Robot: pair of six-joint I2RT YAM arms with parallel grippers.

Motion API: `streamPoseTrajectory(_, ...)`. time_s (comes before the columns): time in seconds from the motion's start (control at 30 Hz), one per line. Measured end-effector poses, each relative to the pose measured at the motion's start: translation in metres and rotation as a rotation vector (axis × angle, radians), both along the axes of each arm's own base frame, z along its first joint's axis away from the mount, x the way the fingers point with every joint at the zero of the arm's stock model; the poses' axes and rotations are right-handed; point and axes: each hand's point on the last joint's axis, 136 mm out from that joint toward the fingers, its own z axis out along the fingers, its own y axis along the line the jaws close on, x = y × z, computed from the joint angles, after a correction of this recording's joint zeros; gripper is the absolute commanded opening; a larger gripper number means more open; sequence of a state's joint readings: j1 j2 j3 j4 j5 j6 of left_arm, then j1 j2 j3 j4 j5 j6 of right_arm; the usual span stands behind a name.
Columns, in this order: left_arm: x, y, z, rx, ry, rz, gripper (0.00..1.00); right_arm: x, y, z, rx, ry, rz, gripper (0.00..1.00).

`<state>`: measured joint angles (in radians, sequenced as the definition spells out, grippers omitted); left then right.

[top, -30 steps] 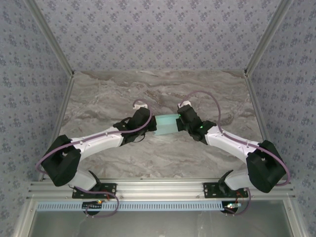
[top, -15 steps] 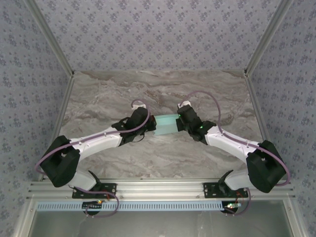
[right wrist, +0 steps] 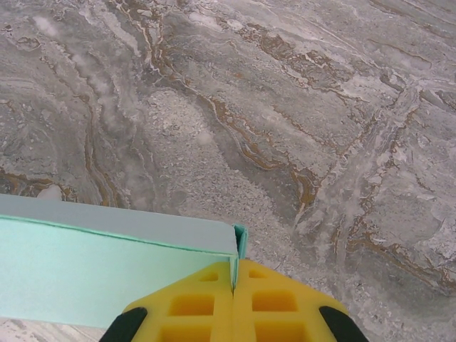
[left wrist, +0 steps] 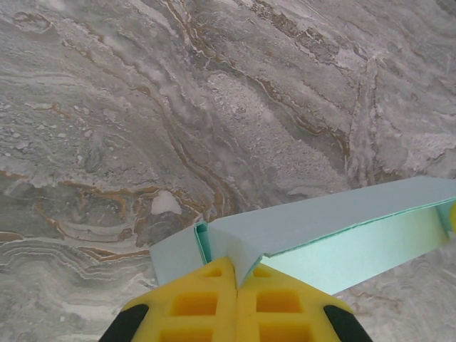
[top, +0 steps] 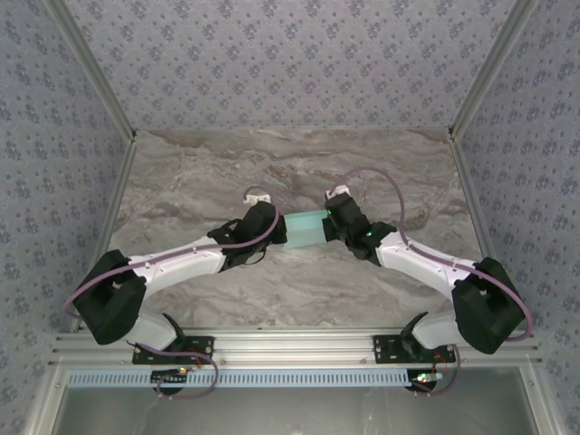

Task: Fold the paper box

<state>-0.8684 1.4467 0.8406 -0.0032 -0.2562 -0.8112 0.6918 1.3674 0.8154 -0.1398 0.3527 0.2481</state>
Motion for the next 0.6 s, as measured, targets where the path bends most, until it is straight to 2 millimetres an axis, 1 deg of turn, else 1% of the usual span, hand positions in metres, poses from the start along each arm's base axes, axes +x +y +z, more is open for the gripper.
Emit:
streamPoseTrajectory(0.17, -0.0034, 0.0009, -0.0026, 0.044, -0.041, 0.001, 0.0, -0.002, -0.0001, -0.0003, 0.007, -0.008, 0.004, 0.0)
streamPoseTrajectory(0.4, -0.003, 0.0011, -0.0025, 0.08, -0.092, -0.019, 0.03, -0.0054, -0.0008, -0.0026, 0.033, -0.04, 0.008, 0.0)
streamPoseTrajectory(0.6, -0.003, 0.0009, -0.0026, 0.108, -0.107, -0.043, 0.09, -0.005, -0.0005, -0.0028, 0.043, -0.053, 0.008, 0.0)
